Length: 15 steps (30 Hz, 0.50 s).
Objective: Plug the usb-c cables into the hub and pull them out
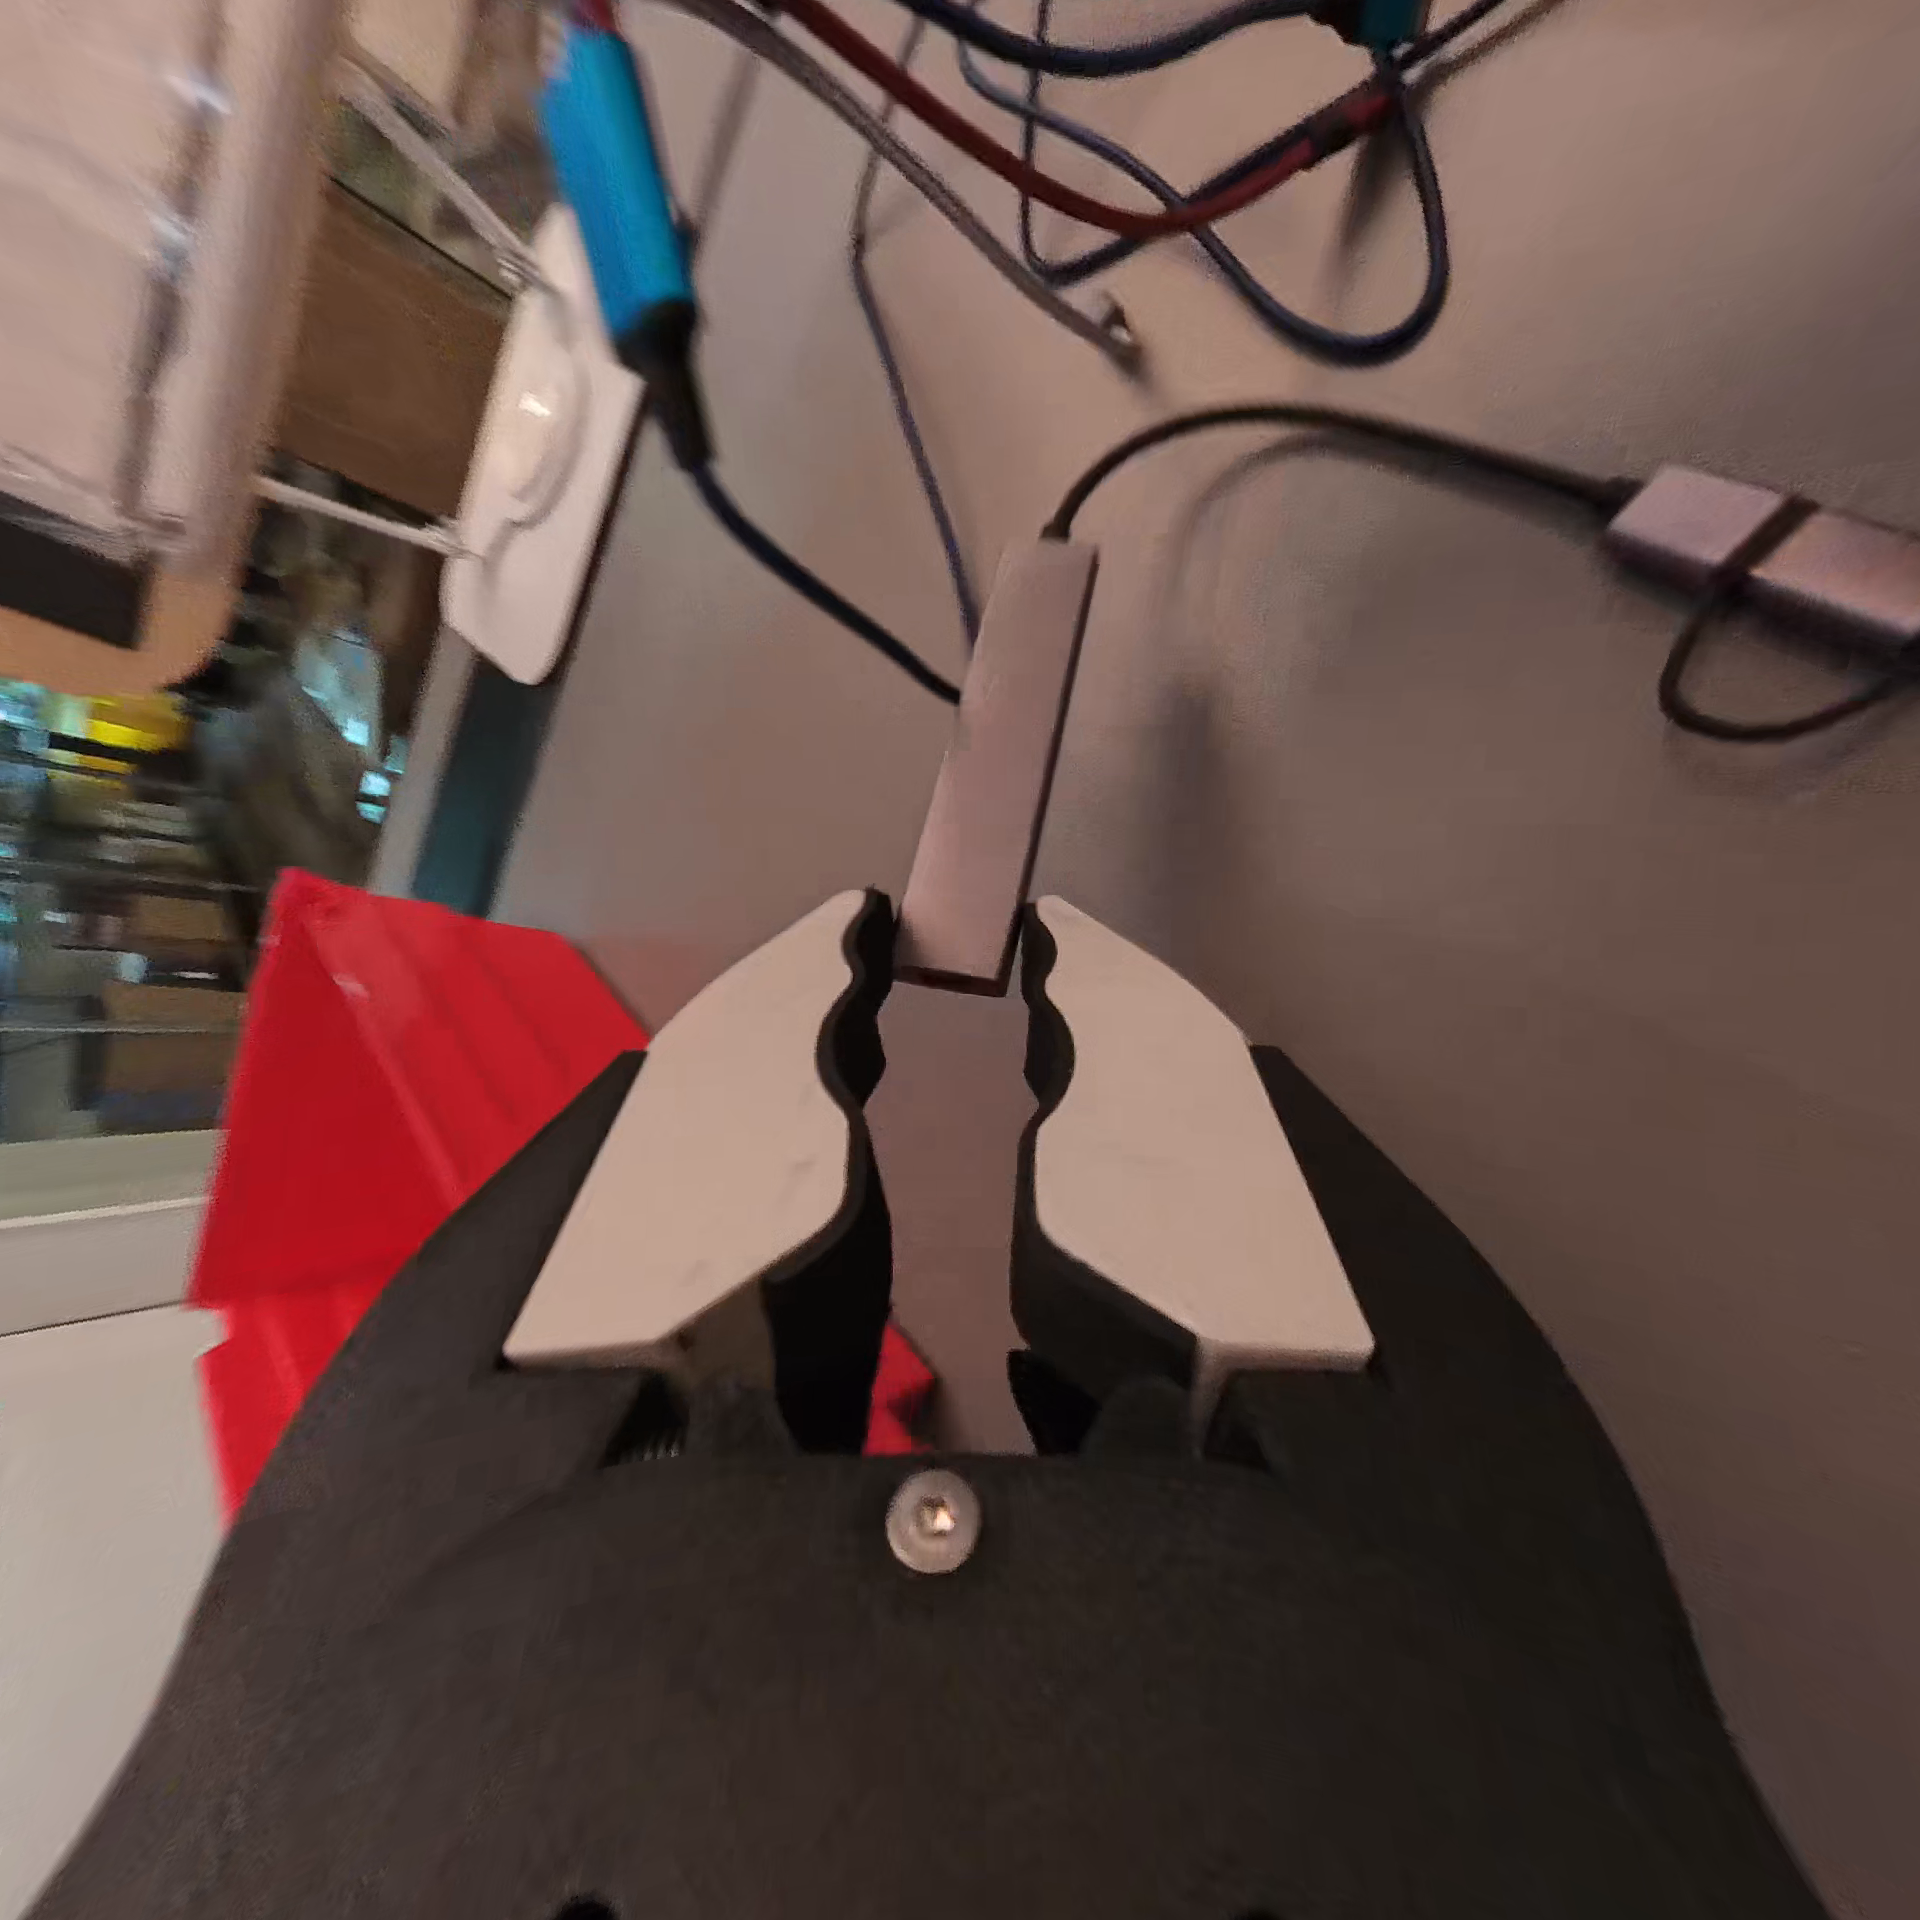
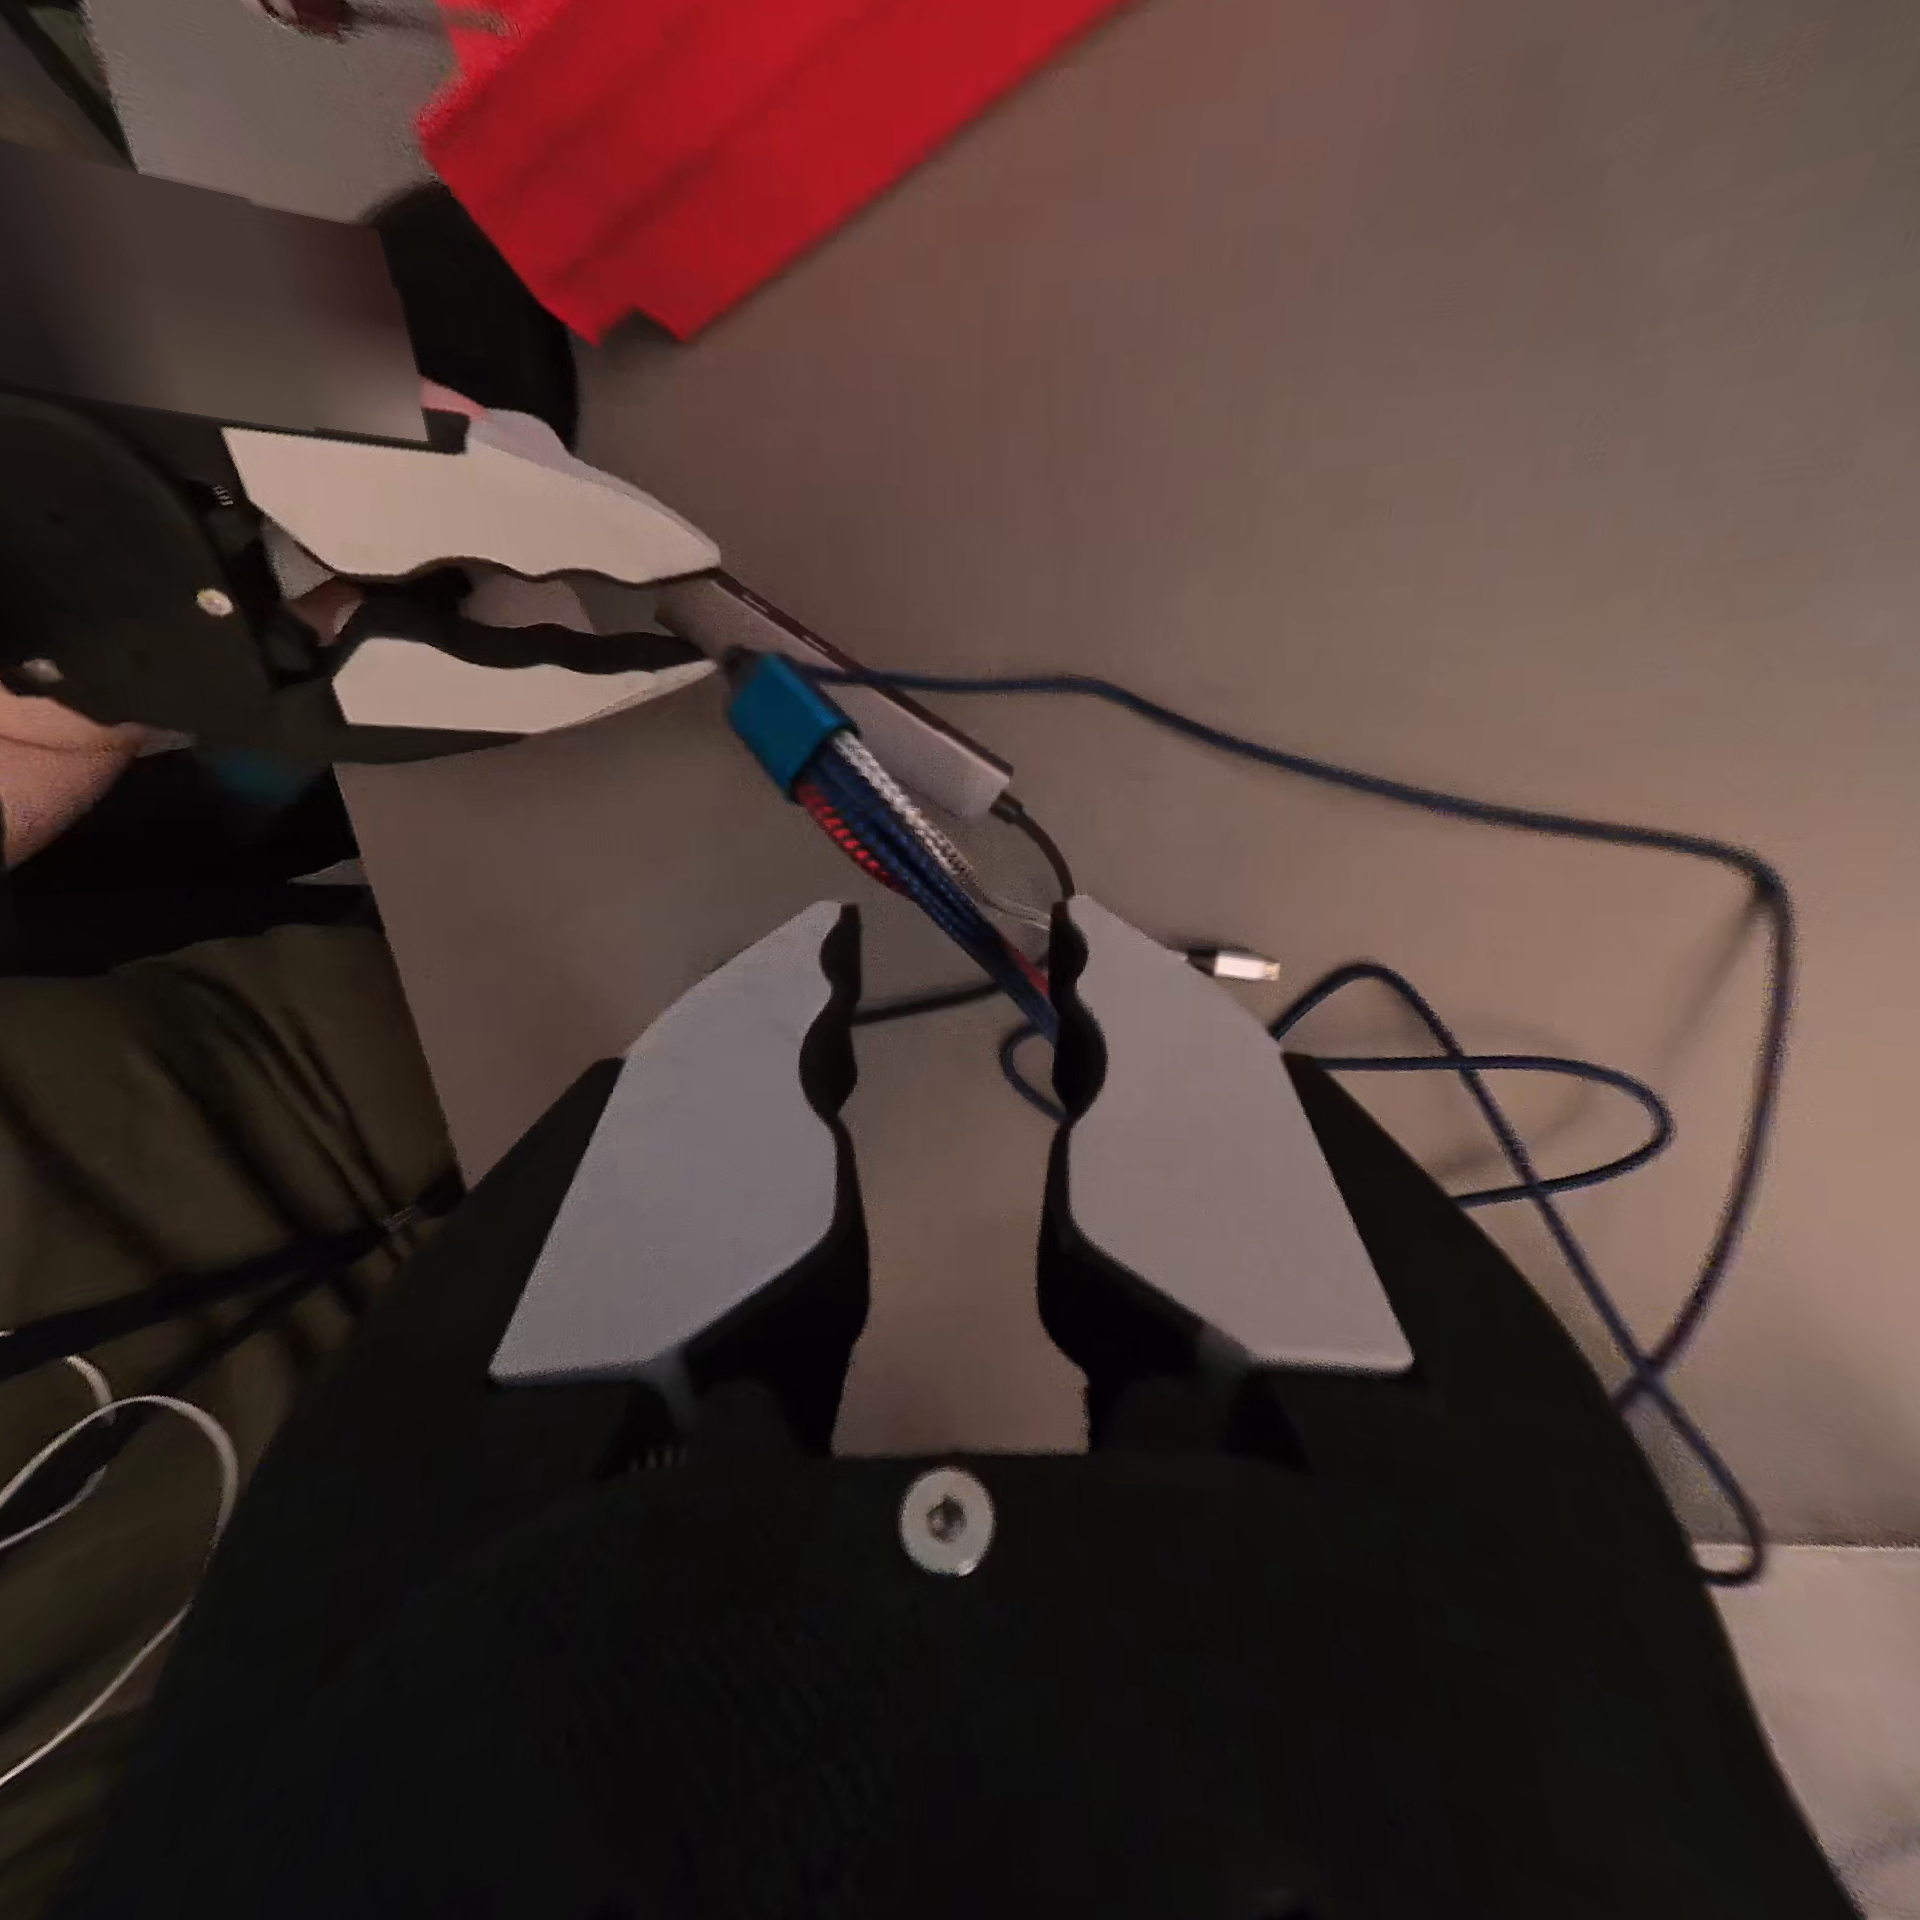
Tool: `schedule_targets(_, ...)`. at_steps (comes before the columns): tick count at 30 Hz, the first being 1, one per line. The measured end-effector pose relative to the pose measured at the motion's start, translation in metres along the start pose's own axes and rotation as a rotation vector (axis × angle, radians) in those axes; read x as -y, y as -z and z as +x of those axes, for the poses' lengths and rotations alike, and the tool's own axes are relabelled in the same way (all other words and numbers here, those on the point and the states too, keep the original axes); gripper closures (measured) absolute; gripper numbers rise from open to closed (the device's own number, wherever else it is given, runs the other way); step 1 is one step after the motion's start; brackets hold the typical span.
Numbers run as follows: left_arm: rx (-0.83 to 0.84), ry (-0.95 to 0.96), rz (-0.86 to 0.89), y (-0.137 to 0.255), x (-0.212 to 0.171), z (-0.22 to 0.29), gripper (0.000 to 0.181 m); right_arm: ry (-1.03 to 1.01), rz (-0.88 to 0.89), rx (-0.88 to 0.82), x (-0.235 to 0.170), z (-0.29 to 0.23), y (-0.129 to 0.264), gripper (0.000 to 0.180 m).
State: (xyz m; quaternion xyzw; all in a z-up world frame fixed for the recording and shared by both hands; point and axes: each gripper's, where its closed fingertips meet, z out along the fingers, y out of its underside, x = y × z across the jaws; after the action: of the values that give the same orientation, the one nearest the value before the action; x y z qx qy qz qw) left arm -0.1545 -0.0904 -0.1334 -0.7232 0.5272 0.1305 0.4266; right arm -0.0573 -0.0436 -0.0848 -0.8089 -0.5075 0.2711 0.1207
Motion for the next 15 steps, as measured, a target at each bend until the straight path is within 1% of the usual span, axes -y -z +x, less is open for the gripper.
schedule_targets(2, 0.111, -0.083, 0.029, 0.017, 0.001, -0.011, 0.158, 0.116, 0.116, -0.051, 0.015, -0.013, 0.024, 0.14)
schedule_targets(3, 0.168, -0.126, 0.034, 0.026, 0.002, -0.016, 0.158, 0.192, 0.193, -0.032, 0.024, -0.028, 0.035, 0.138)
schedule_targets(4, 0.214, -0.161, 0.034, 0.034, 0.002, -0.02, 0.158, 0.28, 0.276, 0.023, 0.033, -0.049, 0.046, 0.137)
schedule_targets(5, 0.248, -0.192, 0.038, 0.042, 0.003, -0.021, 0.168, 0.376, 0.352, 0.095, 0.039, -0.072, 0.053, 0.137)
schedule_targets(6, 0.286, -0.221, 0.046, 0.049, 0.004, -0.022, 0.173, 0.464, 0.425, 0.157, 0.044, -0.092, 0.058, 0.137)
schedule_targets(8, 0.324, -0.254, 0.037, 0.059, 0.001, -0.022, 0.174, 0.581, 0.566, 0.201, 0.057, -0.114, 0.057, 0.138)
schedule_targets(9, 0.312, -0.249, 0.015, 0.059, -0.004, -0.019, 0.175, 0.619, 0.605, 0.215, 0.062, -0.12, 0.048, 0.139)
schedule_targets(10, 0.29, -0.23, -0.006, 0.056, -0.011, -0.015, 0.175, 0.66, 0.584, 0.25, 0.061, -0.126, 0.033, 0.139)
schedule_targets(11, 0.27, -0.209, -0.003, 0.054, -0.016, -0.009, 0.181, 0.691, 0.528, 0.263, 0.059, -0.127, 0.013, 0.138)
schedule_targets(13, 0.265, -0.167, 0.02, 0.053, -0.022, -0.005, 0.181, 0.74, 0.443, 0.19, 0.059, -0.115, -0.027, 0.133)
schedule_targets(15, 0.265, -0.131, 0.002, 0.054, -0.031, -0.005, 0.181, 0.825, 0.415, 0.125, 0.059, -0.11, -0.061, 0.127)
